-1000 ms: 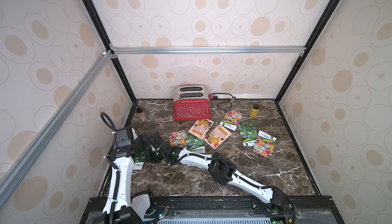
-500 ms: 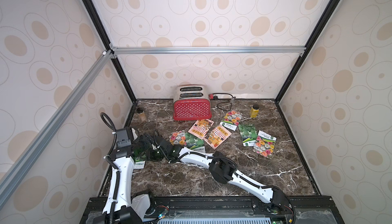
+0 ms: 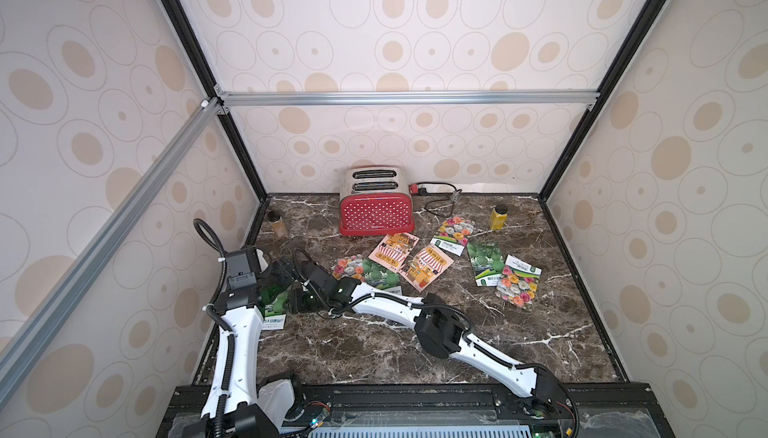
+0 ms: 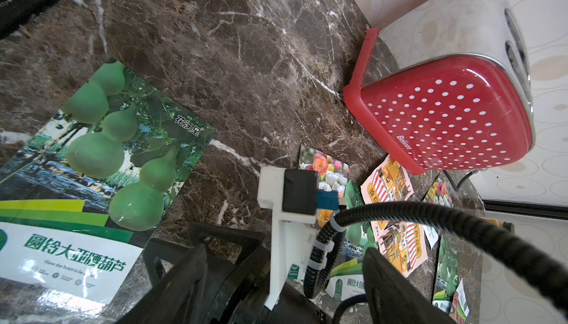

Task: Arrange the seed packets in a row
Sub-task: Place the seed packet at the center of the board.

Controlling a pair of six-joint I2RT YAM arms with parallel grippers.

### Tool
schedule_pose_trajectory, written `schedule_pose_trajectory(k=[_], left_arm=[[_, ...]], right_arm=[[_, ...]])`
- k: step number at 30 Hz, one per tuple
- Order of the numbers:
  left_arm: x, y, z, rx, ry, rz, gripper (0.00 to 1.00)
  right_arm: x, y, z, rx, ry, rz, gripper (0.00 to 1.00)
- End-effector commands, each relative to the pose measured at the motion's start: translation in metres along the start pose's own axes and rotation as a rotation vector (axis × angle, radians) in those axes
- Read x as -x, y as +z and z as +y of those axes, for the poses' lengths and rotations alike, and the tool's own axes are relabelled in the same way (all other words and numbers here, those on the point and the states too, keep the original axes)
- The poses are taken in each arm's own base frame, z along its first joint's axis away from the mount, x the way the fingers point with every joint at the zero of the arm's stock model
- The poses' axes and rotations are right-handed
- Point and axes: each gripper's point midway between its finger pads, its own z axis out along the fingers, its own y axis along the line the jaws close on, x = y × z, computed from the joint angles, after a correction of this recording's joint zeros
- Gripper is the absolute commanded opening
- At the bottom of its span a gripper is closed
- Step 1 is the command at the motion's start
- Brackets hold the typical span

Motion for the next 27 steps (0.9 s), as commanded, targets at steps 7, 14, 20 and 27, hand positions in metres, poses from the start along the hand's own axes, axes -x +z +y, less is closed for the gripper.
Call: schedule_pose_trajectory(k=[7, 14, 20, 27], left_arm=[[-0.023, 0.003, -0.007, -0.047, 0.008, 0.103, 0.80], [-0.044, 0.014, -0.046, -0.078, 0.115, 0.121, 0.76], [-0.088, 0.054, -0.076, -0.076, 0.206, 0.216, 0.74], [-0.115, 0.091, -0.114, -0.107, 0.291, 0.259, 0.73]], right_arm=[[0.011, -0.102, -0.070, -0.365, -0.127, -0.032, 0.51], [0.022, -0.204, -0.109, -0.370, -0.135, -0.126, 0.51], [0.005, -0.247, -0.156, -0.347, -0.063, -0.084, 0.51], [-0.006, -0.265, -0.196, -0.294, -0.001, -0.089, 0.49]])
